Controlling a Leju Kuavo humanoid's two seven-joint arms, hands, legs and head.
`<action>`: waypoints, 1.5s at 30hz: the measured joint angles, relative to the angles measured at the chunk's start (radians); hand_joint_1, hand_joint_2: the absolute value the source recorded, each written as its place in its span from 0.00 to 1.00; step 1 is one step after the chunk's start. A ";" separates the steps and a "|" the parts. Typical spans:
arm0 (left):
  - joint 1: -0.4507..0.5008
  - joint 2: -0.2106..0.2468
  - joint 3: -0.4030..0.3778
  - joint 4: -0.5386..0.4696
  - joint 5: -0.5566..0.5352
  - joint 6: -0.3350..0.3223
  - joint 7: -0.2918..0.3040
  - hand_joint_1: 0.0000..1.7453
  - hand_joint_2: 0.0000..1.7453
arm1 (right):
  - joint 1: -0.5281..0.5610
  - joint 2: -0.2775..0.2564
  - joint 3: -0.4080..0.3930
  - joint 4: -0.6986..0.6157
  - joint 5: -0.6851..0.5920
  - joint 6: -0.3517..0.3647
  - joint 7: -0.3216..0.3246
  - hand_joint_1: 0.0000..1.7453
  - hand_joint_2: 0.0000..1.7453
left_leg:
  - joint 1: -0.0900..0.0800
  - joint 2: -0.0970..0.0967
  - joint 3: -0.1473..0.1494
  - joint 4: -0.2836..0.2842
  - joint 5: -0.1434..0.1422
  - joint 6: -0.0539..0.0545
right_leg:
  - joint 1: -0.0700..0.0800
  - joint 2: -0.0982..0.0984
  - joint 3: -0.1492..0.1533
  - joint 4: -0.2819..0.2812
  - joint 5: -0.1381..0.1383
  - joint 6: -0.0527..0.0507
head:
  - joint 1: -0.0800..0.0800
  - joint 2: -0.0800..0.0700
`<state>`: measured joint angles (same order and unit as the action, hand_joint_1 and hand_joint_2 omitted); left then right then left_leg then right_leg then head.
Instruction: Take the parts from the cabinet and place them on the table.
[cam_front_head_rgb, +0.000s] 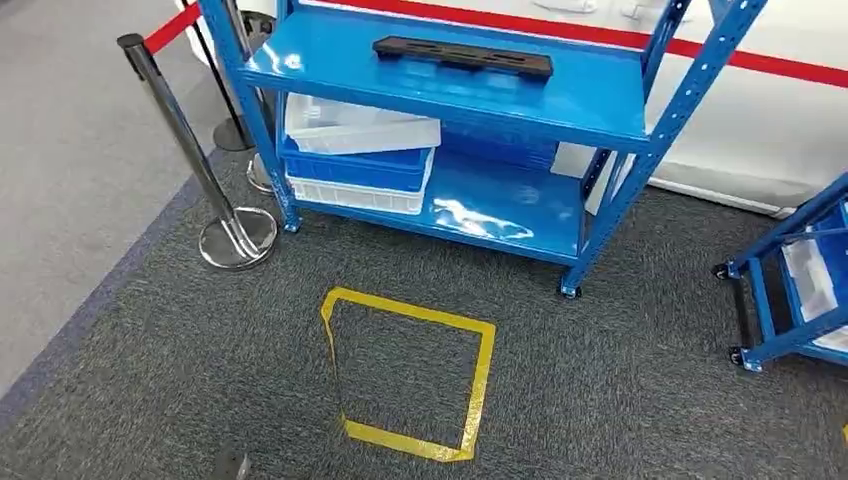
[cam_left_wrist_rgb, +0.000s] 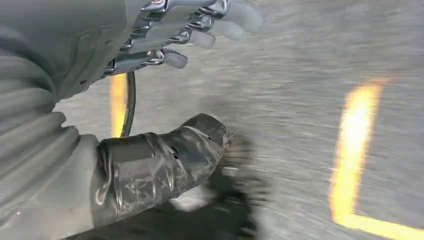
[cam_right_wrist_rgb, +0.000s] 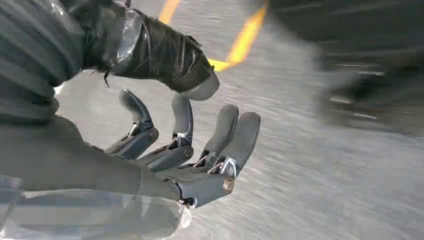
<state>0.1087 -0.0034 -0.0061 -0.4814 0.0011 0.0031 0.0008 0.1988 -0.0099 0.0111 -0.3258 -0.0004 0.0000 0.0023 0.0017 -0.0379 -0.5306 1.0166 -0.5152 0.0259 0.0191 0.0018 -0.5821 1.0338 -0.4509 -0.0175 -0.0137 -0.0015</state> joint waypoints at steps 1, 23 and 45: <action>0.019 0.000 0.000 0.014 0.000 0.000 0.002 0.00 1.00 | -0.019 0.001 0.000 -0.015 0.000 0.000 -0.002 1.00 1.00 | 0.000 0.001 0.004 -0.004 0.000 -0.005 | -0.001 0.001 0.002 -0.005 -0.001 -0.004 | 0.000 0.000; -0.040 0.000 0.000 0.031 0.000 -0.001 -0.006 0.00 1.00 | 0.035 0.007 0.000 -0.029 0.000 0.000 0.006 1.00 1.00 | 0.005 0.020 -0.017 -0.023 0.044 0.019 | -0.022 0.010 -0.120 0.289 -0.181 0.042 | 0.003 0.000; 0.140 0.009 0.000 0.191 0.000 0.001 0.002 0.00 1.00 | -0.146 0.006 -0.001 -0.191 0.000 0.000 -0.002 1.00 1.00 | -0.010 0.033 -0.042 -0.006 0.060 0.004 | -0.004 0.038 0.059 -0.023 -0.044 -0.005 | 0.006 0.000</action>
<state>0.2482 0.0057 -0.0065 -0.2903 0.0008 0.0042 0.0023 0.0528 -0.0034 0.0099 -0.5169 -0.0004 0.0000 0.0000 -0.0085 -0.0052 -0.5728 1.0108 -0.4554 0.0300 0.0156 0.0401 -0.5235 1.0110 -0.4948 -0.0225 -0.0073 -0.0015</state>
